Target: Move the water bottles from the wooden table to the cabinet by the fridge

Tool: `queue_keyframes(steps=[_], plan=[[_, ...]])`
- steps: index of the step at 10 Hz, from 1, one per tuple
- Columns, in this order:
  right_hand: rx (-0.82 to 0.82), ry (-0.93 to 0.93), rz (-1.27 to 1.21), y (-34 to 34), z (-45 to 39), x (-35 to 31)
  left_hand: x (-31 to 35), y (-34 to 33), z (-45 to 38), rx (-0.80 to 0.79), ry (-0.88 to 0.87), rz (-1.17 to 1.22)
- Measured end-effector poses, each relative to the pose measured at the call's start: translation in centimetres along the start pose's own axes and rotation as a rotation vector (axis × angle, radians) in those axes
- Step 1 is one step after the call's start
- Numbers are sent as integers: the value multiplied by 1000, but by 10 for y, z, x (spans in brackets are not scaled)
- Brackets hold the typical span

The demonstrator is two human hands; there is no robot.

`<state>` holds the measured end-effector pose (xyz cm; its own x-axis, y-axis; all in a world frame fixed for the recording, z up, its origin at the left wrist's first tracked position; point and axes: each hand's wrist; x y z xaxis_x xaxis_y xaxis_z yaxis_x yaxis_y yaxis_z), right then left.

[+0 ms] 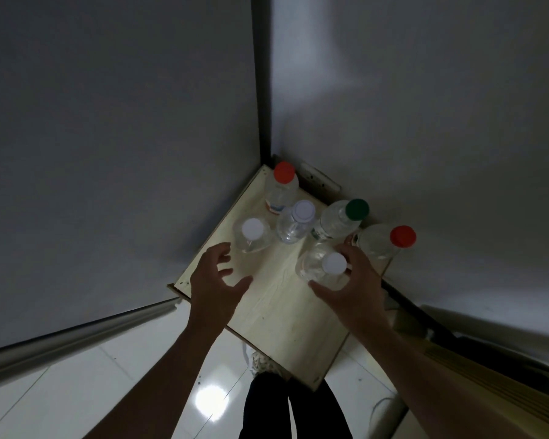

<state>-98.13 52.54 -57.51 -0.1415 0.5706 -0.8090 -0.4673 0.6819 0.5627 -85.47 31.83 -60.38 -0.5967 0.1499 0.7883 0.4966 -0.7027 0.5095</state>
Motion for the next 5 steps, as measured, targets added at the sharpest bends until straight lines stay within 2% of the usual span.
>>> queue_keyframes(steps=[3, 5], plan=[[-95, 15, 72, 5, -1, -8, 12, 8, 7, 2, -2, -6], [-147, -5, 25, 28, -1, -56, 46, 32, 9, -26, -24, -16]])
Point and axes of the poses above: each hand's wrist, its own z-axis away from the middle knuckle, its own y-axis out of the back of the hand, x = y × z, and after that the axes turned 7 degrees about y, right-handed
